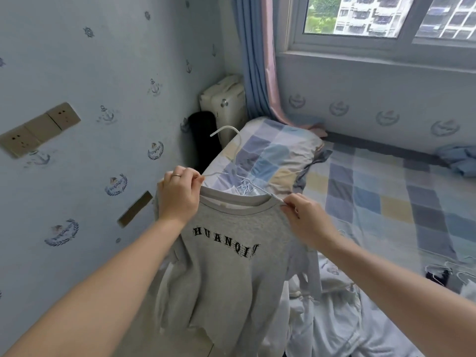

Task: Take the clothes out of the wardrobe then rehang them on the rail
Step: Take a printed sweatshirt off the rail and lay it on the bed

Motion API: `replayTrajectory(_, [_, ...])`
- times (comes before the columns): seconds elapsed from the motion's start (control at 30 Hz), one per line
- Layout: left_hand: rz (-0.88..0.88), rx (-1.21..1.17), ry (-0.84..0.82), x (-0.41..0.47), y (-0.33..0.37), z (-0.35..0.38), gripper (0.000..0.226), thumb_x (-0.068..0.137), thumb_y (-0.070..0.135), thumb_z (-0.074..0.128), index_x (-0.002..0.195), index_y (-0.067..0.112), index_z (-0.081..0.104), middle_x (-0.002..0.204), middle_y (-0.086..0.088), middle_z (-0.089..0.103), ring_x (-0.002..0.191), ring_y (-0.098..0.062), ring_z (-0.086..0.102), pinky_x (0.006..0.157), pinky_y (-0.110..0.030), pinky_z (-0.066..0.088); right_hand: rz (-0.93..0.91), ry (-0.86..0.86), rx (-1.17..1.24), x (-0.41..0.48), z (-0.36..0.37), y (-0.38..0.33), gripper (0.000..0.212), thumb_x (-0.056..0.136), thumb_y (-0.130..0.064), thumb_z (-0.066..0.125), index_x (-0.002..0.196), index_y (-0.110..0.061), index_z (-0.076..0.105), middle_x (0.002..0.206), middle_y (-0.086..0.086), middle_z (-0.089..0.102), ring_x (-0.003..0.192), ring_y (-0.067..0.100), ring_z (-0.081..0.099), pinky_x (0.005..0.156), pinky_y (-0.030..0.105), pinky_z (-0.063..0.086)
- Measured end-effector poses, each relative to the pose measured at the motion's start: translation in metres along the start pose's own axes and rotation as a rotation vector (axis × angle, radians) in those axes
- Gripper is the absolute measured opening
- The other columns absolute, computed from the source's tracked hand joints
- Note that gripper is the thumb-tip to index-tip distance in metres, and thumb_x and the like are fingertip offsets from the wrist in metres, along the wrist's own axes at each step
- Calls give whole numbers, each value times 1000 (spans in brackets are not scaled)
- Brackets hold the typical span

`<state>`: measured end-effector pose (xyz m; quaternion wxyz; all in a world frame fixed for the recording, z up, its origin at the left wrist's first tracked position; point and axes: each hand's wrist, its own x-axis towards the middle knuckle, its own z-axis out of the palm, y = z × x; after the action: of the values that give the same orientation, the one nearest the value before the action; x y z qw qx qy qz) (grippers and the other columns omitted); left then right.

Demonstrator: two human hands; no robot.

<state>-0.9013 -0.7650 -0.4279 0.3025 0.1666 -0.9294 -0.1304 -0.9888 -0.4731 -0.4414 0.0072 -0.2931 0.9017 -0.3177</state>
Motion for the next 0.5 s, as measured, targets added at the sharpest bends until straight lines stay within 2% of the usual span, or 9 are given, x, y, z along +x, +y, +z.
replayTrajectory(0.23, [-130,49,-163,40,-9,81,19,99,31,56,95,16,67,104,-5,63,102,-33,53,88,-44,33,104,-115,-41,76,26,58,16,99,-23,54,99,-14,67,96,1,61,89,25,57,76,41,48])
replayTrajectory(0.4, [-172,58,-285,73,-27,137,24,100,35,53,98,14,66,109,-6,63,107,-33,51,91,-45,33,180,-141,-86,125,57,88,15,99,-23,53,95,-14,65,88,-6,51,85,24,55,68,36,42])
replayTrajectory(0.5, [-175,42,-364,95,-44,176,24,100,38,51,97,18,65,110,-4,62,108,-32,50,90,-45,33,252,-164,-120,155,79,106,17,99,-24,53,98,-14,67,92,-1,58,87,26,57,72,36,44])
